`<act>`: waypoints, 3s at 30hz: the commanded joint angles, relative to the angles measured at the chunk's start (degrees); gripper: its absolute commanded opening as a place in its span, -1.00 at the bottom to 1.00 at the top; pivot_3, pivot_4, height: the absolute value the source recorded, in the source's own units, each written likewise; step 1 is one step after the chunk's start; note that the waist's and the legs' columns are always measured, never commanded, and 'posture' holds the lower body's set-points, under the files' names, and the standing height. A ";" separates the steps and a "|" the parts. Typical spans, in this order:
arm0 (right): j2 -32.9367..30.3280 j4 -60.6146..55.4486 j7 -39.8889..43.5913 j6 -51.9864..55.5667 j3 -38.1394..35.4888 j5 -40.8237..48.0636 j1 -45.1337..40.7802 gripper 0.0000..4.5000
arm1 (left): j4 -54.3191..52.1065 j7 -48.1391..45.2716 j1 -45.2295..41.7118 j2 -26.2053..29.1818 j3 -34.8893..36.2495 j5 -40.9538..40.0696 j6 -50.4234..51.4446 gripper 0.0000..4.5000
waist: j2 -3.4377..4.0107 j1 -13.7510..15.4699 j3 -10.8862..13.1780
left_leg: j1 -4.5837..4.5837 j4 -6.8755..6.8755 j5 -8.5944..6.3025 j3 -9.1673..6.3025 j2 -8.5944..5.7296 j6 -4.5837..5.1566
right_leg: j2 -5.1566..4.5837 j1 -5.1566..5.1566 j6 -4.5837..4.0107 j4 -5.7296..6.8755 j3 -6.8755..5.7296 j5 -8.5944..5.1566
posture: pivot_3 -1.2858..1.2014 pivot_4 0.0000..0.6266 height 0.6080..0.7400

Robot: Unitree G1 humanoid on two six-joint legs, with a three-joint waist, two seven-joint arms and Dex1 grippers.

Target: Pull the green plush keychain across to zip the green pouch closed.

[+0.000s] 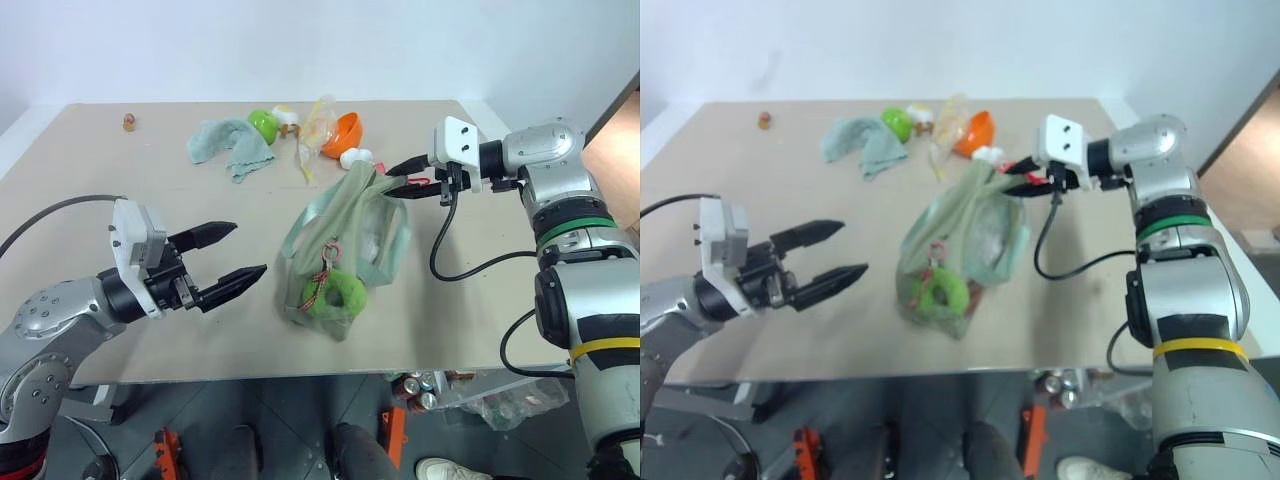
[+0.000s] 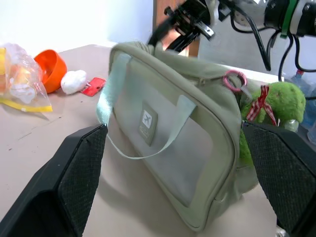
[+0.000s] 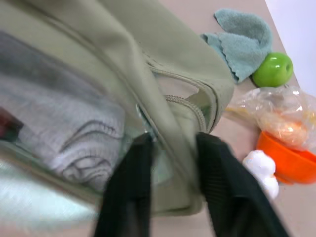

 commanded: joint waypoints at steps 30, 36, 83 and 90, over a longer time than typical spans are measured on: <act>-11.76 -63.83 -3.46 50.23 -7.49 13.23 28.06 -0.99 | 5.70 -6.14 -4.78 2.68 1.01 1.72 -2.21 1.00 | 0.00 0.39 0.00 | 0.00 0.11 0.01 0.00 0.06 0.00 | 0.05 -0.01 0.30 0.06 -0.03 -0.14 | 0.03 -0.52 1.00; -9.01 -64.60 -11.27 55.11 -10.77 16.44 27.56 -0.84 | 7.78 -7.78 -6.55 2.95 0.15 3.61 -2.89 1.00 | 0.00 0.36 0.00 | -0.01 0.13 0.01 0.03 0.07 0.01 | 0.05 -0.03 0.31 0.06 -0.01 -0.11 | 0.03 -0.52 1.00; -8.56 -84.09 -22.98 67.71 -16.64 31.77 41.54 -0.98 | 9.70 -8.93 -8.96 2.65 -0.71 5.71 -3.03 1.00 | -0.02 0.45 -0.01 | -0.10 0.14 0.00 -0.01 0.06 0.06 | 0.08 -0.05 0.41 0.04 0.01 -0.15 | 0.03 -0.52 1.00; -7.85 -85.99 -25.46 68.33 -15.88 31.75 45.33 -0.98 | 12.28 -8.55 -8.98 3.19 1.65 6.87 -3.44 1.00 | -0.04 0.45 -0.02 | -0.08 0.19 0.01 0.00 0.06 0.06 | 0.07 -0.02 0.41 0.04 0.02 -0.12 | 0.03 -0.52 1.00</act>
